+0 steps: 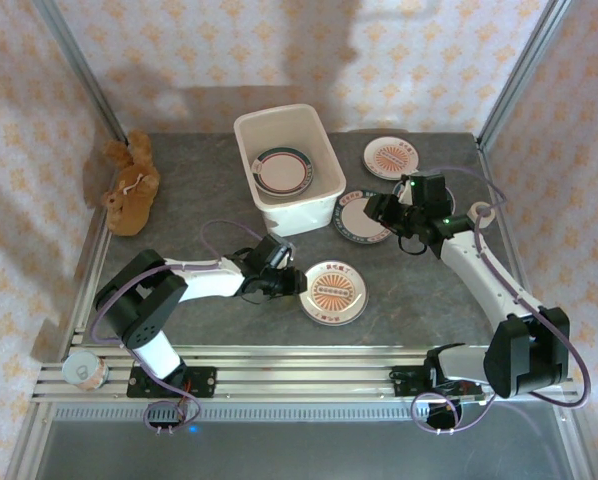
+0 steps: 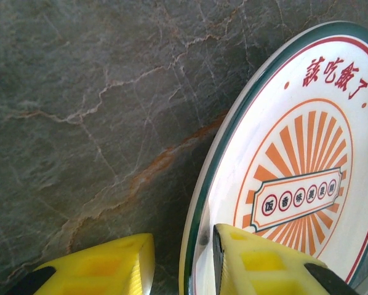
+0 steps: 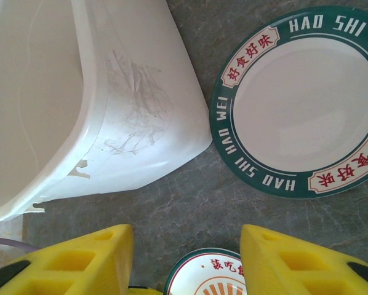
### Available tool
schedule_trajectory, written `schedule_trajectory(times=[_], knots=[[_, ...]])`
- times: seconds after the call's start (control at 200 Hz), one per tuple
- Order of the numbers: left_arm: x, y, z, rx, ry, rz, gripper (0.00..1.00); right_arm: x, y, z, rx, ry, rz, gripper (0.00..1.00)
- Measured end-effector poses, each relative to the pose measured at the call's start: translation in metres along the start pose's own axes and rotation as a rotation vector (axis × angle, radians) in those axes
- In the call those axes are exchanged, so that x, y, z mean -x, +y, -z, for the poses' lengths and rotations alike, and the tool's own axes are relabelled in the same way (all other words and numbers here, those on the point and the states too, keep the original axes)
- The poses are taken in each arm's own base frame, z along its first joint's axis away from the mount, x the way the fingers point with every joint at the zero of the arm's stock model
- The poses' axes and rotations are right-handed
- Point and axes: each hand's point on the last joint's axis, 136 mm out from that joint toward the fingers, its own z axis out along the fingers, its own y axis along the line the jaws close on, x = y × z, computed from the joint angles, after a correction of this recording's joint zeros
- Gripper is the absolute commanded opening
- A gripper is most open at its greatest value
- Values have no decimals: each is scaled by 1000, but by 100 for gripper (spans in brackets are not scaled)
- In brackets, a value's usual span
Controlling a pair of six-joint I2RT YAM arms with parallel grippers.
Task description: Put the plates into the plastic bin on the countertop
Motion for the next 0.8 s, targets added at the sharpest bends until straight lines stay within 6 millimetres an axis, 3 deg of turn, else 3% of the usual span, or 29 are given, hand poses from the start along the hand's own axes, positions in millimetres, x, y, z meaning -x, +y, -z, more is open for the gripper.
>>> schedule_trajectory(times=[0.515,0.801], knots=[[-2,-7,0,18,24,-35,30,0,-4,-8,-8,11,-5,49],[-6,-14,-7,29,50,-76,23,1,-4,-11,-7,9,-5,49]])
